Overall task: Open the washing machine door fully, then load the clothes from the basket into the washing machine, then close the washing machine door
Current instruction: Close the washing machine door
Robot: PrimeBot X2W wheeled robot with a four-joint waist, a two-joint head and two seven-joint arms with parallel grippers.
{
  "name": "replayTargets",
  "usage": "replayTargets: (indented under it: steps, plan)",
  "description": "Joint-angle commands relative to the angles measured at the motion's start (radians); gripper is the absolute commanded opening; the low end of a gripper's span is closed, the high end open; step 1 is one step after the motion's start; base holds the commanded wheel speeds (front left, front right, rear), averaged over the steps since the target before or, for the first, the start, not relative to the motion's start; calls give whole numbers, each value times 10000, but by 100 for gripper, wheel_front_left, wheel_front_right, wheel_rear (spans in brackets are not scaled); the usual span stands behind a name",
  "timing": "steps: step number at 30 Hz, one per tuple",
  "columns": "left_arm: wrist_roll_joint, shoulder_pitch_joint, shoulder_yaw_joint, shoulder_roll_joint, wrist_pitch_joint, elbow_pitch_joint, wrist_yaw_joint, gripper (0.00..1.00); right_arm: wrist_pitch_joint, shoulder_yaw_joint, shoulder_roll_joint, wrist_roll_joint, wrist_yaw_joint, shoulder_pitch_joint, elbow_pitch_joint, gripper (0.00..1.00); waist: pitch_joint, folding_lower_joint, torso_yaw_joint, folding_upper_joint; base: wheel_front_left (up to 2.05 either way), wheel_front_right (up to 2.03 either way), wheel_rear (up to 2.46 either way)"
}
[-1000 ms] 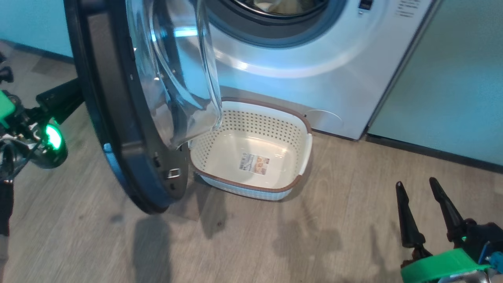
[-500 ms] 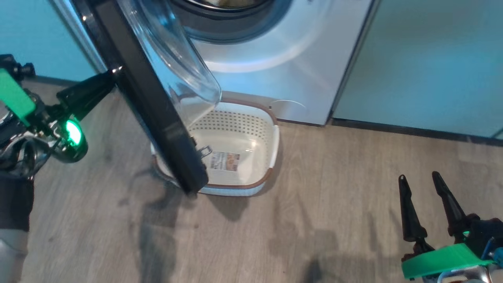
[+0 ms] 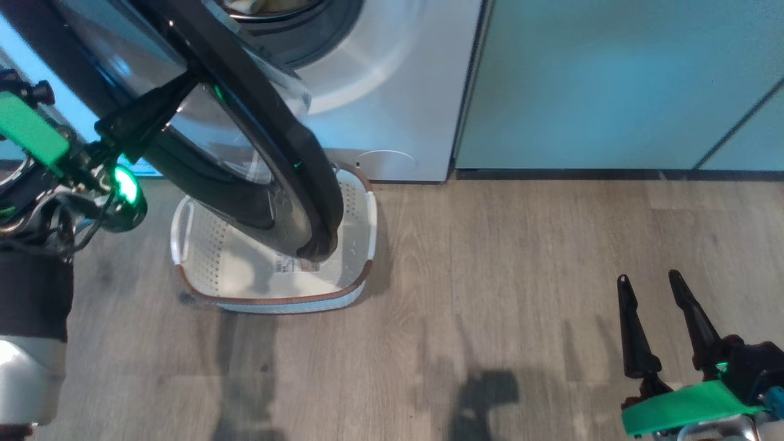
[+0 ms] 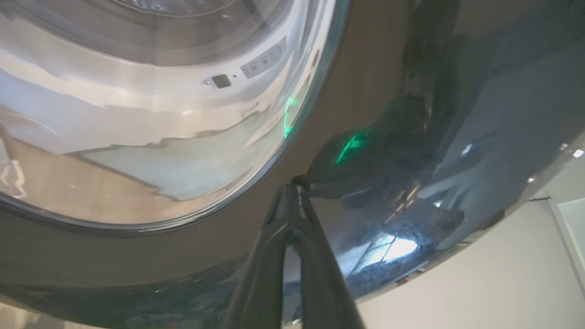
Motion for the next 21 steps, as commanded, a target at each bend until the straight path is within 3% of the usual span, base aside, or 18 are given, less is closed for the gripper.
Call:
replayTargets:
  steps: [1, 21]
  plan:
    - [188, -678, 429, 319, -157, -220, -147, 0, -128, 221, -124, 89, -29, -462, -248, 100, 51, 0, -218, 0, 0, 0, 0]
    - [1456, -1800, 533, -376, -1814, 678, -438, 0, -138, 441, -124, 364, -29, -756, -265, 100, 387, 0, -1434, 0, 0, 0, 0]
